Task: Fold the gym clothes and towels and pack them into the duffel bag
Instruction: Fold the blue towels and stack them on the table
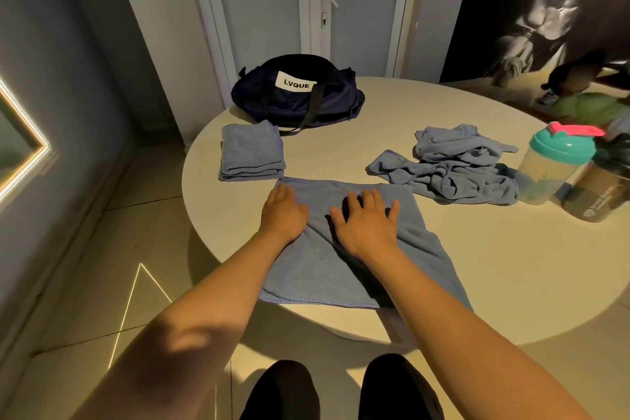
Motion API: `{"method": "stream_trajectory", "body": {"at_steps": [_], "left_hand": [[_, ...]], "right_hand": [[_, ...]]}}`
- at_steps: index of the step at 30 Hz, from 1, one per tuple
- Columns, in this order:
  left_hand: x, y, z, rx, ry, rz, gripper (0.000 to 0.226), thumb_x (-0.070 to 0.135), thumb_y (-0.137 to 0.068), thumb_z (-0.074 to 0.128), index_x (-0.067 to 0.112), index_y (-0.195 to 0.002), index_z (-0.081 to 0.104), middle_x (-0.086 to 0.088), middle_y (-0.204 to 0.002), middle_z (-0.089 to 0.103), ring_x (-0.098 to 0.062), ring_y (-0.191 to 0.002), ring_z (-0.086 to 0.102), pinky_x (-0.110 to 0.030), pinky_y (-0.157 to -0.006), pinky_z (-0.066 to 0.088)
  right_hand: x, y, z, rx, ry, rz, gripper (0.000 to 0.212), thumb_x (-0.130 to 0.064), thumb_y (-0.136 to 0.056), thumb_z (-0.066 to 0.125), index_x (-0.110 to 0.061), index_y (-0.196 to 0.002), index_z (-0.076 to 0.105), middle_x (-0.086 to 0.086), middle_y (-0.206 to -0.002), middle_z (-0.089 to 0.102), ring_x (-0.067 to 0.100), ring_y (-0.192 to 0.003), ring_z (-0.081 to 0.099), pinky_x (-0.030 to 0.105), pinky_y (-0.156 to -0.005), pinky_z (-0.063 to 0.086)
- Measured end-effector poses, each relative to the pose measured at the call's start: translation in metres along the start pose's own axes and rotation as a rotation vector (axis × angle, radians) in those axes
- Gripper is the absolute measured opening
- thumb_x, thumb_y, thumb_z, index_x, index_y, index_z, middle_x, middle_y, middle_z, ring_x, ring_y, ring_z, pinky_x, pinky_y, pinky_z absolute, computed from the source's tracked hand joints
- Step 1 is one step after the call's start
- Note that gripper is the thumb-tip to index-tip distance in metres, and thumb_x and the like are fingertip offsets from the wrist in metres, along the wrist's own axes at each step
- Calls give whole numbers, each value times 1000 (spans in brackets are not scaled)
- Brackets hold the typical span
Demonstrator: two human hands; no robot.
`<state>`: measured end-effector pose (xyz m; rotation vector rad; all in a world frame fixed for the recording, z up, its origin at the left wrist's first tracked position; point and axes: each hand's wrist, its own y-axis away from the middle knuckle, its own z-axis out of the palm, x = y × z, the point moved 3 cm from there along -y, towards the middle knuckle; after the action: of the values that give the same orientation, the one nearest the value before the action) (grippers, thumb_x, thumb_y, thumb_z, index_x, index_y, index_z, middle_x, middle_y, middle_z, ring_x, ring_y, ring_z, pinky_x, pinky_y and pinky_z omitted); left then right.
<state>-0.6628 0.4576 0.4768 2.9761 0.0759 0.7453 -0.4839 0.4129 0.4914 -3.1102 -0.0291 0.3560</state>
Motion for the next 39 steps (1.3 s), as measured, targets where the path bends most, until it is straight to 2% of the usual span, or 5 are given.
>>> {"method": "stream_trajectory", "body": {"at_steps": [10, 16, 24, 33, 39], "left_hand": [[74, 34, 28, -128, -187, 399, 54, 49, -107, 30, 28, -156, 33, 1, -164, 29, -22, -149, 27, -42, -121, 20], [67, 56, 38, -248, -363, 461, 59, 57, -105, 20, 43, -158, 0, 7, -168, -10, -14, -154, -11, -49, -123, -10], [109, 49, 26, -63, -146, 480, 33, 32, -97, 53, 27, -129, 58, 1, -139, 51, -24, -133, 39, -36, -113, 27], [142, 6, 53, -98, -86, 354, 48, 36, -107, 38, 30, -155, 34, 3, -167, 18, -29, -150, 18, -47, -119, 21], [155, -9, 60, -46, -83, 367, 15, 38, -94, 54, 28, -106, 55, 8, -129, 54, -26, -123, 38, -40, -92, 32]], "right_hand": [[44, 9, -17, 217, -95, 27, 39, -34, -106, 32, -14, -129, 57, 12, -137, 52, 33, -128, 45, 49, -114, 25], [87, 22, -16, -227, -81, 222, 66, -63, -101, 16, -35, -160, 6, 4, -167, -12, 32, -153, -13, 62, -117, -6], [90, 0, -34, 31, -288, 289, 50, -46, -105, 31, -24, -149, 39, 26, -156, 23, 43, -139, 25, 48, -110, 29], [104, -4, -32, 217, -163, 248, 46, -9, -93, 49, -13, -139, 49, 5, -157, 32, 37, -131, 32, 39, -91, 32], [115, -27, -30, 167, -390, 315, 40, -19, -96, 51, -20, -134, 60, 11, -149, 43, 37, -135, 35, 41, -103, 34]]}}
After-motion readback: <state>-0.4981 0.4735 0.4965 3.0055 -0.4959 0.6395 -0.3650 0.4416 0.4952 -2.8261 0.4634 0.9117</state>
